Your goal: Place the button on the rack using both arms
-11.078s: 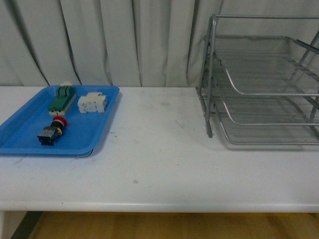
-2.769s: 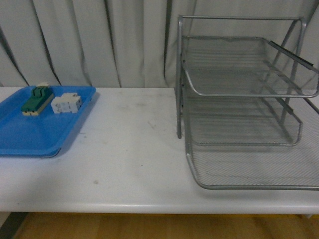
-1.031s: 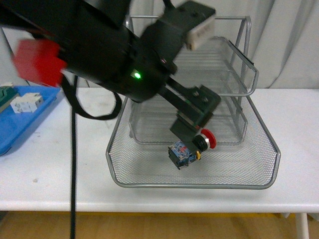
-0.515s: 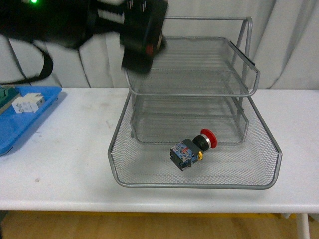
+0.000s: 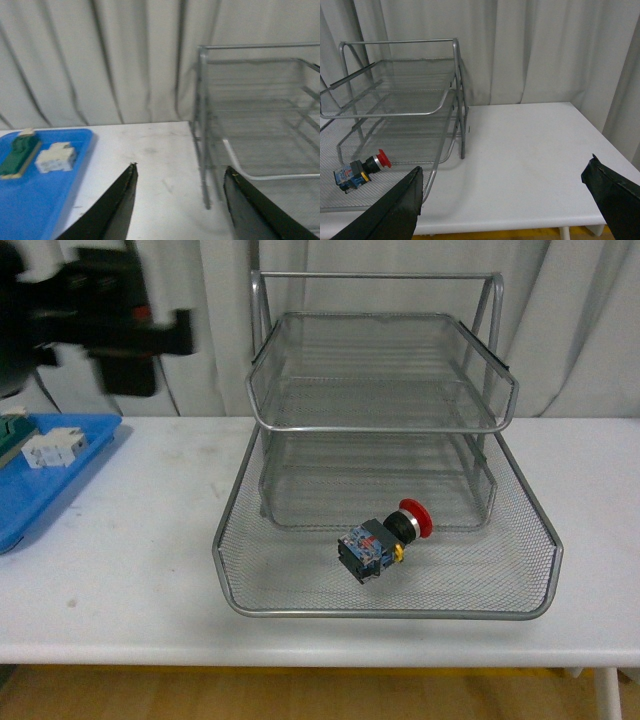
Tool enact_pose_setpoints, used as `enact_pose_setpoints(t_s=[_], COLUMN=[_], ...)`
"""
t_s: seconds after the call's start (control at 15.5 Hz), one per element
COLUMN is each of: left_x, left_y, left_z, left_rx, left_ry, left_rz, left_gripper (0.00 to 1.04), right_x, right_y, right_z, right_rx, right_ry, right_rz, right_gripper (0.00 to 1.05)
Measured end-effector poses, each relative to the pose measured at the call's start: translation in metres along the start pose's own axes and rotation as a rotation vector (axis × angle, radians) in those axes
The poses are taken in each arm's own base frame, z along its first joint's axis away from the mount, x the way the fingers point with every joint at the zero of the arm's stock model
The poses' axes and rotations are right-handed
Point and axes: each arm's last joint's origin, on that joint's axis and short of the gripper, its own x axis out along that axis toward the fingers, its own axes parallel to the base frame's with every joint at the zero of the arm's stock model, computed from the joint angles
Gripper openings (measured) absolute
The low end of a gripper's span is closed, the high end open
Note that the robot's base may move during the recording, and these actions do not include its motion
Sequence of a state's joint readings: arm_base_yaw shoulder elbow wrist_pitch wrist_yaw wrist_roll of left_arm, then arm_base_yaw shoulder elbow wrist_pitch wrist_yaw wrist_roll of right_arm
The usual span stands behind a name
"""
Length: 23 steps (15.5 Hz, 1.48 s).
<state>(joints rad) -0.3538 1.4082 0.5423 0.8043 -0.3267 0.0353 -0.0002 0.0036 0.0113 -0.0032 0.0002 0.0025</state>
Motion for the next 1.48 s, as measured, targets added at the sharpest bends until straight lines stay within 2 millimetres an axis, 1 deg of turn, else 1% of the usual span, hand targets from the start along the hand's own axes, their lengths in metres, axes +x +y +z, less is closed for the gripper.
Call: enact_pose_setpoints(t_s=[0.06, 0.13, 0.19, 0.26, 0.32, 0.39, 0.45, 0.64, 0.77, 0.84, 0.9, 0.97, 1.16, 1.48], left_x=[-0.015, -0.029, -0.039, -0.048, -0.058, -0.068, -0.075, -0.096, -0.106, -0.111, -0.114, -0.119, -0.129, -0.141], left_y=[0.019, 0.029, 0.035, 0.041, 0.047, 0.054, 0.058, 0.067, 0.071, 0.078, 0.082, 0.081, 0.08, 0.08], left_z=[-0.004, -0.003, -0.008, -0.018, -0.027, -0.031, -0.031, -0.043, -0.045, -0.048, -0.054, -0.062, -0.055, -0.054], left_rx=[-0.029, -0.049, -0.054, -0.049, -0.045, -0.049, -0.052, -0.05, -0.052, -0.052, -0.053, -0.053, -0.052, -0.053], left_ry=[-0.037, -0.074, -0.079, -0.056, -0.031, -0.041, -0.052, -0.039, -0.048, -0.048, -0.068, -0.027, -0.063, -0.068], left_rz=[0.048, 0.048, 0.035, 0.026, 0.023, 0.031, 0.039, 0.028, 0.033, 0.02, 0.047, 0.033, 0.026, 0.027], left_gripper=[0.44, 0.31, 0.2, 0.08, 0.02, 0.02, 0.02, 0.02, 0.02, 0.02, 0.02, 0.02, 0.02, 0.02], right_x=[0.0, 0.0, 0.0, 0.0, 0.0, 0.0, 0.0, 0.0, 0.0, 0.0, 0.0, 0.0, 0.0, 0.0], right_y=[0.0, 0.0, 0.0, 0.0, 0.0, 0.0, 0.0, 0.0, 0.0, 0.0, 0.0, 0.0, 0.0, 0.0], right_z=[0.0, 0.0, 0.0, 0.0, 0.0, 0.0, 0.0, 0.0, 0.0, 0.0, 0.0, 0.0, 0.0, 0.0], right_rx=[0.0, 0.0, 0.0, 0.0, 0.0, 0.0, 0.0, 0.0, 0.0, 0.0, 0.0, 0.0, 0.0, 0.0], right_ry=[0.0, 0.0, 0.0, 0.0, 0.0, 0.0, 0.0, 0.0, 0.0, 0.0, 0.001, 0.0, 0.001, 0.001], right_rz=[0.0, 0.001, 0.001, 0.0, 0.0, 0.0, 0.001, 0.0, 0.0, 0.0, 0.0, 0.0, 0.0, 0.0], right_gripper=[0.98, 0.98, 0.98, 0.98, 0.98, 0.98, 0.98, 0.98, 0.98, 0.98, 0.98, 0.98, 0.98, 0.98])
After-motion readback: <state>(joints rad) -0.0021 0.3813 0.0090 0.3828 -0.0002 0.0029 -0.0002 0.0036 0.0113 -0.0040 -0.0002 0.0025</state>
